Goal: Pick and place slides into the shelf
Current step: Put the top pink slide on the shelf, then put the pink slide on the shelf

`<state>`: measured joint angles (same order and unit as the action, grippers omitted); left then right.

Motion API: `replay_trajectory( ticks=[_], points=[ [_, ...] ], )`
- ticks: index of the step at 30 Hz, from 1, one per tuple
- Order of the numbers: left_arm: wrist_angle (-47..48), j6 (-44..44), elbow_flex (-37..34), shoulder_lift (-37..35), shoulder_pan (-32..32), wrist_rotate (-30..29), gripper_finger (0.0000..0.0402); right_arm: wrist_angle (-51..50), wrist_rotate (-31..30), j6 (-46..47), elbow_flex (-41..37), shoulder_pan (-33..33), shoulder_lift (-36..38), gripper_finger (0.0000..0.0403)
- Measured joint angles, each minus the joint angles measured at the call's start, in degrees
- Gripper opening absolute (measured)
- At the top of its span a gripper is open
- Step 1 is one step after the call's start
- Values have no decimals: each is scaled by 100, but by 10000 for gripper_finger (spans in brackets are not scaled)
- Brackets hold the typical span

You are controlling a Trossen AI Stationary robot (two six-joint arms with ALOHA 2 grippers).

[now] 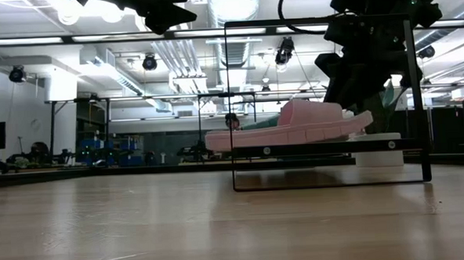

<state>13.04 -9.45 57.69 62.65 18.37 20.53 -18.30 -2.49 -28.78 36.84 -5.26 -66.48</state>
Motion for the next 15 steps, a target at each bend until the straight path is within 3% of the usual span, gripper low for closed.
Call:
replay_trajectory(
  ticks=[7,15],
  points=[
    [2,0,-4,0,0,1,274,-94,-641,344,0,-2,6,153],
    [1,11,-4,0,0,1,274,-788,-721,427,126,-2,81,215]
  ],
)
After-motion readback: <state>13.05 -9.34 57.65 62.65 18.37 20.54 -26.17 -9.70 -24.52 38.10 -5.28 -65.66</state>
